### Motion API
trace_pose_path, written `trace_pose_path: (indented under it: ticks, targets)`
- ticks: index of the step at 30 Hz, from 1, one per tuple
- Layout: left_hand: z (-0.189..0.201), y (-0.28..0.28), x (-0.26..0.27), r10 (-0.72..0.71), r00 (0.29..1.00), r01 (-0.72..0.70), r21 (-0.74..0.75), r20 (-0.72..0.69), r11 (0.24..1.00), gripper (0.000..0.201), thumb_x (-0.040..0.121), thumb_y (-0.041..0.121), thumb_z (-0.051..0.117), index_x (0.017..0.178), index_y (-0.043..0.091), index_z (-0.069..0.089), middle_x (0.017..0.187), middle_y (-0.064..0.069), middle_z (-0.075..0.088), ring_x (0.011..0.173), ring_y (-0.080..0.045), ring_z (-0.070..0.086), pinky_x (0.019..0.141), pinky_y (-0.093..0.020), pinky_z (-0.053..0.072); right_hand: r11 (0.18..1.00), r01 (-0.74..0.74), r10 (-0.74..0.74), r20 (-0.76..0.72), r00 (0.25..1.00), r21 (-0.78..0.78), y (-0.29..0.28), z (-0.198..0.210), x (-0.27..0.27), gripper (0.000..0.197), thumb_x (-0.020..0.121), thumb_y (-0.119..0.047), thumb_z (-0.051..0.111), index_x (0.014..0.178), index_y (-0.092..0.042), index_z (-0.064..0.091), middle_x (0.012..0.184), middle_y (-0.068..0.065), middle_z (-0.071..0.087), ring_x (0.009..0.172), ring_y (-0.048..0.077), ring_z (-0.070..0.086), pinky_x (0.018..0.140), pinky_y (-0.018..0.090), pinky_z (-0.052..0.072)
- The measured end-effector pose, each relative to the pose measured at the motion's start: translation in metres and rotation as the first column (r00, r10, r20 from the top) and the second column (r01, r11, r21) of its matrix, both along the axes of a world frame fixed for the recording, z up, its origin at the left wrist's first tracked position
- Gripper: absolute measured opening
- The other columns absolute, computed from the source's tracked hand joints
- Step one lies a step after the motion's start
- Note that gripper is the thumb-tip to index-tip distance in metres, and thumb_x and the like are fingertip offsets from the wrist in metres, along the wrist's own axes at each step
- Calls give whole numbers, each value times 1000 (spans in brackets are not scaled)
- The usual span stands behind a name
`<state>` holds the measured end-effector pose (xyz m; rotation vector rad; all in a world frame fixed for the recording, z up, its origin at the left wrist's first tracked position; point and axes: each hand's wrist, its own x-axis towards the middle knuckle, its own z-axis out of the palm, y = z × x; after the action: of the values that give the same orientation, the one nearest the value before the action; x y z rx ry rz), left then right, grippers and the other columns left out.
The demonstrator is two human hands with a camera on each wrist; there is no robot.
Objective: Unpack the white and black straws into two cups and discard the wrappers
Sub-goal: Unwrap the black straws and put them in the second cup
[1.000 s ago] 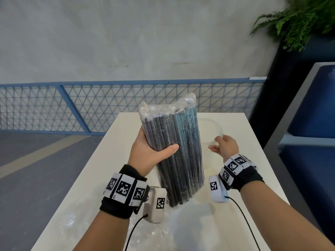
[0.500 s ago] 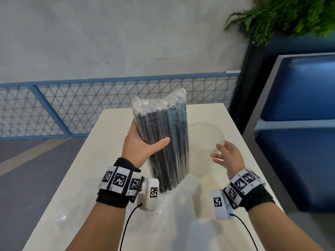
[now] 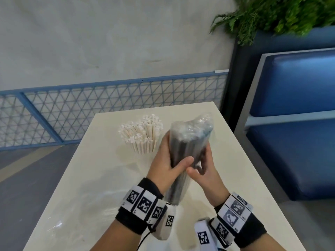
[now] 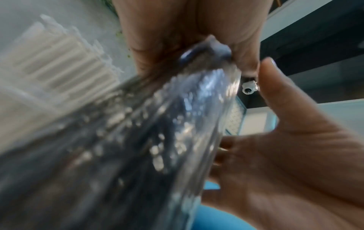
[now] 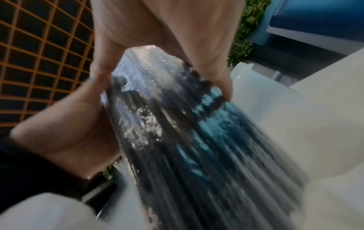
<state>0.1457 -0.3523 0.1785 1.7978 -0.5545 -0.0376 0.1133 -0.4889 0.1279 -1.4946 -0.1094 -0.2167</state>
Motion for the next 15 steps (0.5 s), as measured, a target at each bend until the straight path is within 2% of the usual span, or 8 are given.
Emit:
trace_pose_path:
  ticks: [2, 4, 7, 8, 10, 11, 13, 15]
  targets:
    - [-4, -10, -9, -148, 987, 149, 5, -61, 989, 78, 79, 56, 41, 145, 31, 7, 152, 13, 21, 139, 3, 20, 117, -28, 21, 999, -28, 28, -4, 1000, 24, -1, 3, -1, 116, 59, -41, 85, 147, -20, 12, 140, -8, 47, 127, 5, 48, 97, 20, 45]
    - [-10, -16, -14, -212, 970, 210, -27, -119, 977, 77, 81, 68, 31, 143, 38, -4, 155, 18, 5, 141, 6, 7, 120, -32, 9, 997, -47, 47, 4, 999, 54, -1, 15, -5, 110, 63, -20, 86, 146, -8, 15, 134, -1, 54, 119, 8, 56, 91, 18, 47]
    - [-17, -15, -12, -271, 954, 271, -20, -124, 962, 78, 80, 75, 25, 143, 41, -5, 155, 19, -4, 142, 2, -2, 120, -39, 4, 987, 34, -38, 22, 999, 155, 3, 30, -10, 99, 68, -34, 81, 143, -1, 24, 138, 5, 51, 105, 1, 59, 94, 26, 48]
    - [-17, -14, -9, -289, 949, 292, 5, -126, 956, 71, 82, 73, 26, 141, 45, -3, 155, 20, -6, 142, 3, -5, 120, -40, 2, 978, 76, -77, -4, 997, 194, 3, 29, -11, 92, 71, -37, 79, 140, 0, 31, 138, 9, 49, 101, 2, 58, 95, 30, 48]
    - [-13, -15, -5, -304, 943, 314, 63, -138, 947, 56, 87, 61, 31, 134, 54, 1, 153, 23, -6, 140, 6, -8, 120, -36, 0, 979, 124, -122, -26, 992, 161, -4, 22, -9, 85, 64, -43, 81, 131, -4, 44, 125, 12, 60, 105, 15, 63, 97, 46, 48]
    - [-12, -15, -2, -296, 948, 308, 104, -120, 946, 53, 89, 53, 34, 132, 56, 3, 152, 25, -5, 140, 8, -8, 120, -33, 0, 975, 147, -143, -35, 989, 169, -8, 18, -9, 79, 62, -38, 79, 127, -5, 48, 118, 12, 64, 106, 21, 63, 94, 47, 49]
    - [-11, -13, 6, -255, 965, 262, 157, -66, 952, 61, 89, 45, 41, 136, 50, 3, 152, 23, 1, 141, 6, -2, 119, -28, 4, 946, 173, -160, -68, 985, 274, -19, 4, -4, 59, 65, -21, 69, 120, -6, 52, 109, 11, 67, 101, 22, 66, 83, 38, 53]
    - [-13, -8, 16, -195, 974, 211, 143, -118, 967, 81, 80, 50, 54, 144, 35, 5, 154, 11, 16, 141, -3, 16, 118, -28, 15, 932, 156, -139, -75, 987, 327, -25, 5, -3, 44, 68, -10, 58, 112, -10, 55, 100, 6, 69, 93, 19, 67, 75, 30, 55]
